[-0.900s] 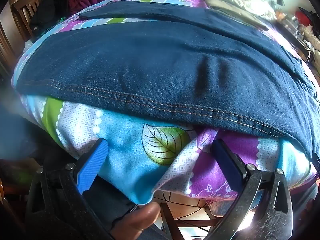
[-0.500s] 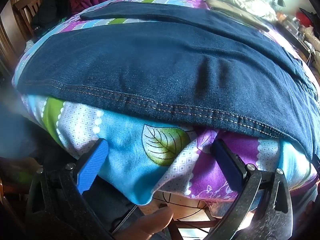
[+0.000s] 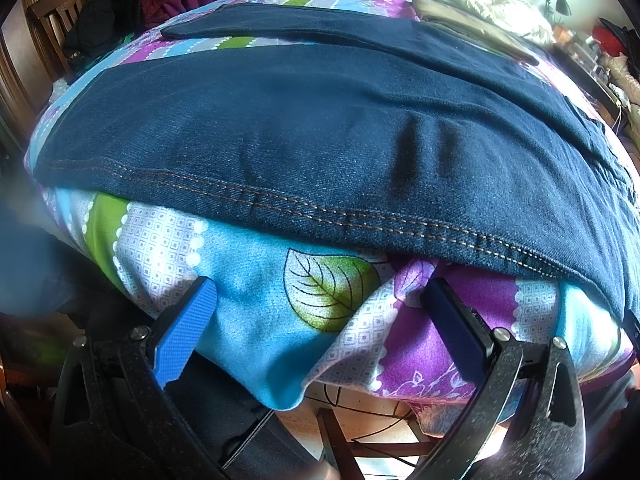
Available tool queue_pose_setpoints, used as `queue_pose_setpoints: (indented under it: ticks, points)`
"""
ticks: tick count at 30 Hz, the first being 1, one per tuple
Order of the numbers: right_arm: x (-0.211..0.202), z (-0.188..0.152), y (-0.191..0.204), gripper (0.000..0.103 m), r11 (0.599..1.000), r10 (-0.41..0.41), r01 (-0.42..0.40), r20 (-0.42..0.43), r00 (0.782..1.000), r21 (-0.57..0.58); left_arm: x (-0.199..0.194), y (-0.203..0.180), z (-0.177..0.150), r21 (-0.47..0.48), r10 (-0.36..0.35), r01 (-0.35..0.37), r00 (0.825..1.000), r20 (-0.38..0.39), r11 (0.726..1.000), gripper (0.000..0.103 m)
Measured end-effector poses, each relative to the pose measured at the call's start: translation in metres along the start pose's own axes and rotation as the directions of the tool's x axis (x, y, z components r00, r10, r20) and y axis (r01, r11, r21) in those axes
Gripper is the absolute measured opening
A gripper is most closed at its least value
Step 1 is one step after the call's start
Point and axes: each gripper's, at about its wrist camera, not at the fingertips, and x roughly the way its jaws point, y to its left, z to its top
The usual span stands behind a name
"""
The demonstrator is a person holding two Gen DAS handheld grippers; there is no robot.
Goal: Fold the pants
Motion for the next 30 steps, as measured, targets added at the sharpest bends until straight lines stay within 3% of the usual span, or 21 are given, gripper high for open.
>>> queue_pose_setpoints:
  ticks: [7, 17, 23, 26, 30]
  points:
    - [0.003, 0.004, 0.002, 0.103, 1.0, -0.007, 0.007, -0.007, 1.0, 0.014, 0.0, 0.003, 0.002, -0.02, -0.009, 0.009, 1.0, -0.003, 1.0, 0.103]
    - [0.004, 0.001, 0.004, 0.103, 0.999, -0.038, 0.036, 0.046, 0.998, 0.037, 0.0, 0.001, 0.002, -0.014, 0.007, -0.007, 1.0, 0.0, 1.0, 0.103]
    - [-0.018, 0.006, -0.022, 0.103, 0.99, 0.092, -0.09, -0.011, 0.996, 0.105, -0.028, 0.02, 0.006, -0.082, -0.098, 0.099, 0.995, 0.014, 0.992, 0.1]
    - [-0.058, 0.015, -0.044, 0.103, 0.995, 0.042, -0.051, 0.104, 0.994, 0.081, -0.073, 0.032, 0.017, -0.037, -0.141, 0.146, 0.983, 0.12, 0.989, 0.101]
    - [-0.105, 0.062, -0.078, 0.103, 1.0, -0.019, 0.014, 0.256, 0.966, 0.021, -0.117, 0.062, 0.059, 0.033, -0.151, 0.148, 0.959, 0.239, 0.989, 0.101]
